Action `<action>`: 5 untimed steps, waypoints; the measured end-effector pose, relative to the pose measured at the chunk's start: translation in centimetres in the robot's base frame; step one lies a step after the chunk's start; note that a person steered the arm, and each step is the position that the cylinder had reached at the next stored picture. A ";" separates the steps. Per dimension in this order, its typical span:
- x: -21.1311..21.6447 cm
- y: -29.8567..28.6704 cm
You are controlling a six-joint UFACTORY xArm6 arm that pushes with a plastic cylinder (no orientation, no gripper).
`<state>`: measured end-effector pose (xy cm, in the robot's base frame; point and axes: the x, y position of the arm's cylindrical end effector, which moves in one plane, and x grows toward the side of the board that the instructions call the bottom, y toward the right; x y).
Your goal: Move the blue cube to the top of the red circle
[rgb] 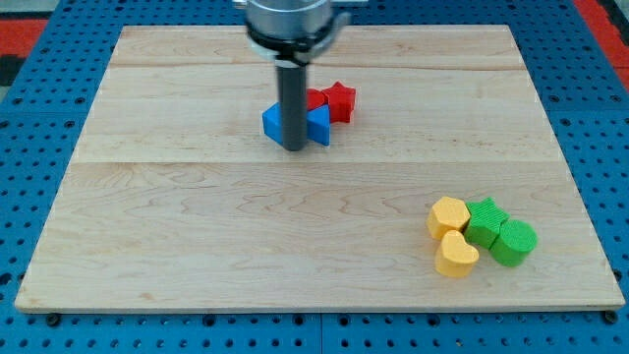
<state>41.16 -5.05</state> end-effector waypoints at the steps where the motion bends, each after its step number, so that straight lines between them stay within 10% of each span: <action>1: -1.8 -4.2; 5: -11.3 2.5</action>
<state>29.85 -2.52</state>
